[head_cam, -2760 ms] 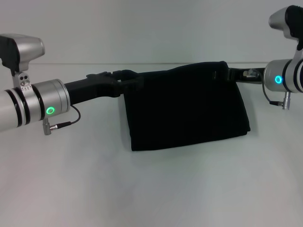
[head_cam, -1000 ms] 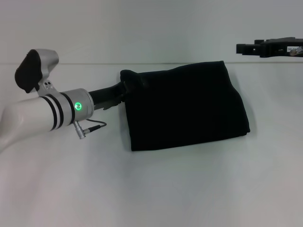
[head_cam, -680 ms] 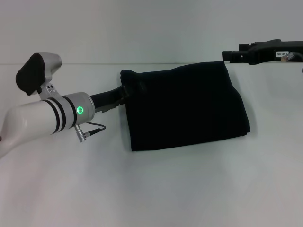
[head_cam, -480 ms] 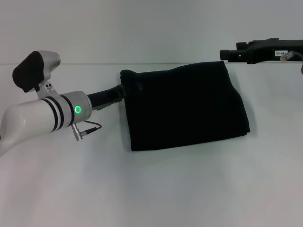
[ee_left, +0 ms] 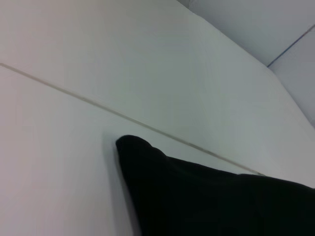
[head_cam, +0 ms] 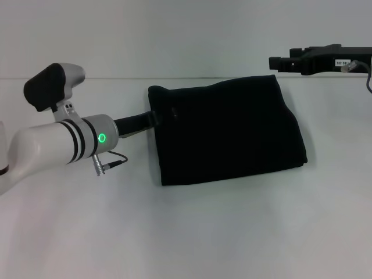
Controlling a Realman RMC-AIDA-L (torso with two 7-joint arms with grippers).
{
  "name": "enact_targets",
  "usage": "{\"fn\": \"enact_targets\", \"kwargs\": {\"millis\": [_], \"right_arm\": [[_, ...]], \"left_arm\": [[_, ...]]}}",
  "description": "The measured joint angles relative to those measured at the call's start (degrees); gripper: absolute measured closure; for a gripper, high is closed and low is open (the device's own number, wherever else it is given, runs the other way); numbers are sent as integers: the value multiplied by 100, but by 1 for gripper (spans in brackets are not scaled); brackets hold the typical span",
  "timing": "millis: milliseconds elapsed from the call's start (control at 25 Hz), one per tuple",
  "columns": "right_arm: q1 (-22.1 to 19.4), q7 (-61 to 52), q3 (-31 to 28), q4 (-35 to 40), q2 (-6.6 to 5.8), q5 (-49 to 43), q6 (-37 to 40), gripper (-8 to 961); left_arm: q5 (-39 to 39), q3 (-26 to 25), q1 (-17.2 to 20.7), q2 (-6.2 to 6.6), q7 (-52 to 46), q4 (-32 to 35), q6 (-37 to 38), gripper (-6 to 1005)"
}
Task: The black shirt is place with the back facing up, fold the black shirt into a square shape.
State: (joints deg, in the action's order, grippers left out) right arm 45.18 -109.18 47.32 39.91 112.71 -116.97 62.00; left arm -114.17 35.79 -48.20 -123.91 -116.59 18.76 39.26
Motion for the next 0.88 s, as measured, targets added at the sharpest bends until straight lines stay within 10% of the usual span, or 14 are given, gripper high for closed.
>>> {"fn": "enact_targets", "kwargs": {"millis": [880], "right_arm": [[44,11,-57,8,50,-2,-136,254]], "left_arm": [[24,121,-37,-3,327,-60,-86,234]]}}
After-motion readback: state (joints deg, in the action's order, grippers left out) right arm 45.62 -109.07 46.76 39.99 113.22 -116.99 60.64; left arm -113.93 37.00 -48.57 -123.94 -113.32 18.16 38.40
